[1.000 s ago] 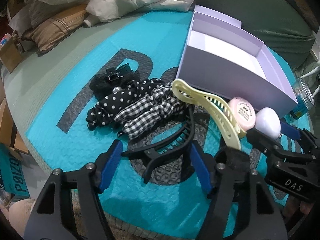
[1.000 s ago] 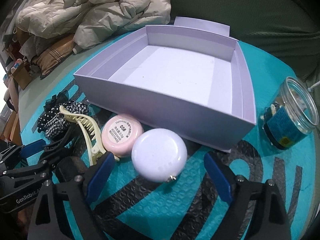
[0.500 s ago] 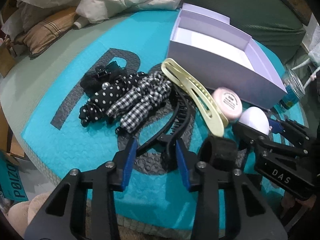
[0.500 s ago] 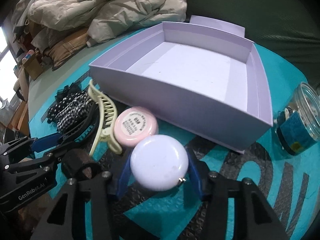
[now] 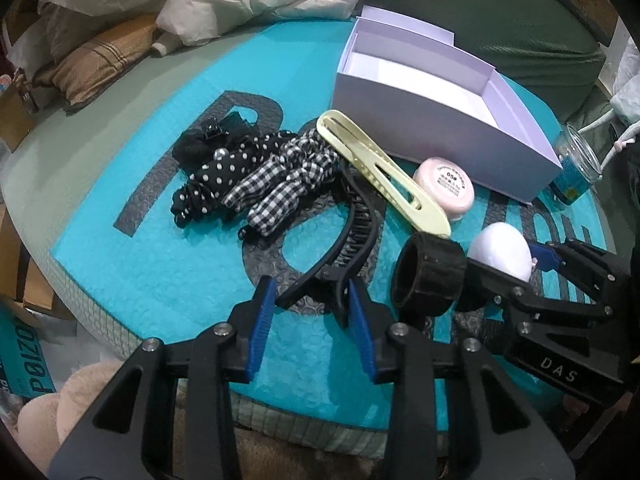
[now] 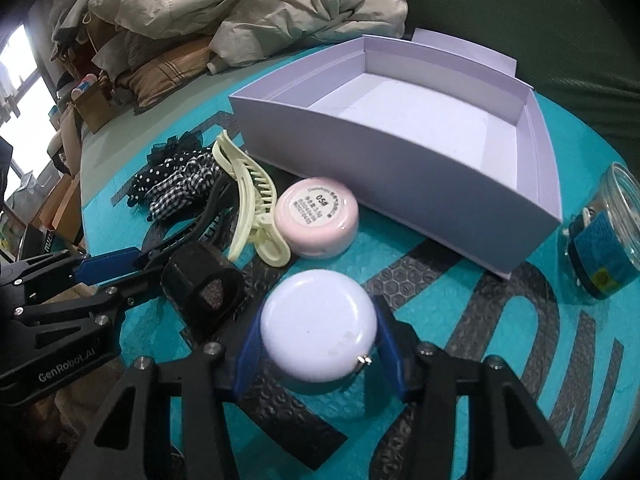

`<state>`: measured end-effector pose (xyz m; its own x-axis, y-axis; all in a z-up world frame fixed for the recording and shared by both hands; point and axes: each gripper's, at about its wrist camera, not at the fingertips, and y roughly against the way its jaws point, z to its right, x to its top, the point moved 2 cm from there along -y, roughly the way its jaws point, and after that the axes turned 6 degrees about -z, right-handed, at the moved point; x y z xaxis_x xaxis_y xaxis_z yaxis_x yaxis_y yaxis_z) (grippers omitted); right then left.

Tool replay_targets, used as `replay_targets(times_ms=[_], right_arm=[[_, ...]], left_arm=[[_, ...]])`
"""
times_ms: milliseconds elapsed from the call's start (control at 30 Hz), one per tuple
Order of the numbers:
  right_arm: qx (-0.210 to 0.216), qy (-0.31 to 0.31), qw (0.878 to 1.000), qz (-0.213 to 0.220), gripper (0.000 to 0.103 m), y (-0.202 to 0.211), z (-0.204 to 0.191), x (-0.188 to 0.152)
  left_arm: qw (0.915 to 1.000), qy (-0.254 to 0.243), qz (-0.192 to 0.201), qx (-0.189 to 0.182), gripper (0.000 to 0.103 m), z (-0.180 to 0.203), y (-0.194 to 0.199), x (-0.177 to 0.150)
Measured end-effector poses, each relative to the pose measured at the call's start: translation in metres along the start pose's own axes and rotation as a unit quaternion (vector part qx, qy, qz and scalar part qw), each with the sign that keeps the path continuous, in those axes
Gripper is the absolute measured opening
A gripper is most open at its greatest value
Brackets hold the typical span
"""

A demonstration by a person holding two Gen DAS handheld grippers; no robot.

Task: Organize objects
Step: 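Grasp the black claw clip with the left tool while the right tool grasps the white round case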

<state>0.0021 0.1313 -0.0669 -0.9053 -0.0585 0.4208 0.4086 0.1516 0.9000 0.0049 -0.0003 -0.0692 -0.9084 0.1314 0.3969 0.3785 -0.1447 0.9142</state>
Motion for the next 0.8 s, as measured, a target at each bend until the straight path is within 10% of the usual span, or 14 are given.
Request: replay_targets(times_ms=[333,800], right_arm=[[0.003,-0.006,1.000,-0.006,0.064,0.000,0.007,0.002],[0.018,-0.002,1.000,-0.012,0.069,-0.001,0.012,0.003]], left_arm=[[0.9998,-0.017,0.001,0.005,0.037,0.006,-0.004,0.014],[0.9979,-0.064,-0.013,-0.001,0.068,0.027,-0.026,0.028]])
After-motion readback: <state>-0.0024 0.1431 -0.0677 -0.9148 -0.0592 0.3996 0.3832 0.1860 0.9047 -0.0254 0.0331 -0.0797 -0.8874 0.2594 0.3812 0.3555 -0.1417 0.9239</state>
